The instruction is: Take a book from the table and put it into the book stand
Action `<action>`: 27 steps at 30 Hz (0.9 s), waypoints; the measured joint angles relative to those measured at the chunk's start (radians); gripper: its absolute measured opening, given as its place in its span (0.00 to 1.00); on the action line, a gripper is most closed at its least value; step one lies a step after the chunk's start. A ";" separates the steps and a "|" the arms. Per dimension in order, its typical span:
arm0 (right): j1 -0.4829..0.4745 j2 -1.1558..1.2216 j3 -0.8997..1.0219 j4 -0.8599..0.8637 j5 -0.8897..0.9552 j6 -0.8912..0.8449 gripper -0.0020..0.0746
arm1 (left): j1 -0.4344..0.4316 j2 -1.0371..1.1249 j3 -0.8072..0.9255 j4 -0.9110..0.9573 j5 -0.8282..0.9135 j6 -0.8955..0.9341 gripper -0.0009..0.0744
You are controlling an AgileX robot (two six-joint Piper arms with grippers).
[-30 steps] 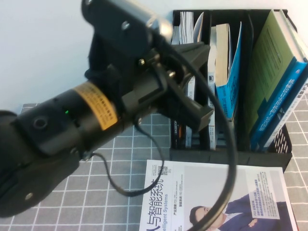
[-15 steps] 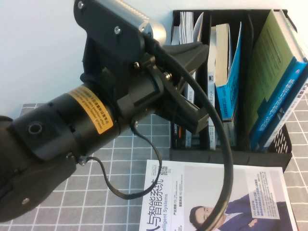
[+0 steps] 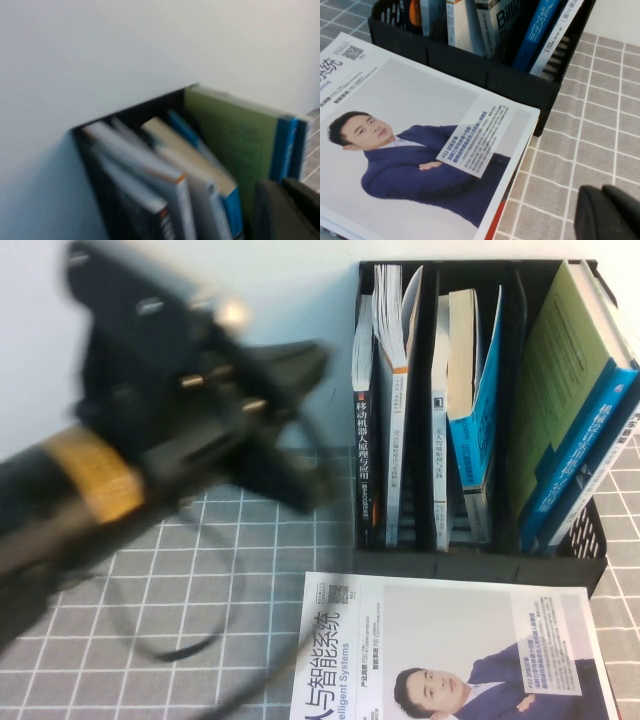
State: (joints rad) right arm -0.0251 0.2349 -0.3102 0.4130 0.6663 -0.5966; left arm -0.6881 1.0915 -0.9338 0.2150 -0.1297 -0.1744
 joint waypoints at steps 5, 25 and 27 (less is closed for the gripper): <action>0.000 0.000 -0.001 0.007 0.000 0.000 0.02 | 0.137 -0.218 0.181 -0.005 0.197 0.002 0.01; 0.000 0.000 -0.001 0.030 -0.002 -0.001 0.02 | 0.602 -1.091 0.954 -0.114 0.331 -0.251 0.01; 0.000 0.000 -0.001 0.031 -0.002 -0.001 0.02 | 0.606 -1.100 0.954 -0.118 0.368 -0.257 0.01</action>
State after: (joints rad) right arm -0.0251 0.2349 -0.3112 0.4443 0.6639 -0.5974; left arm -0.0821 -0.0088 0.0201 0.0967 0.2382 -0.4314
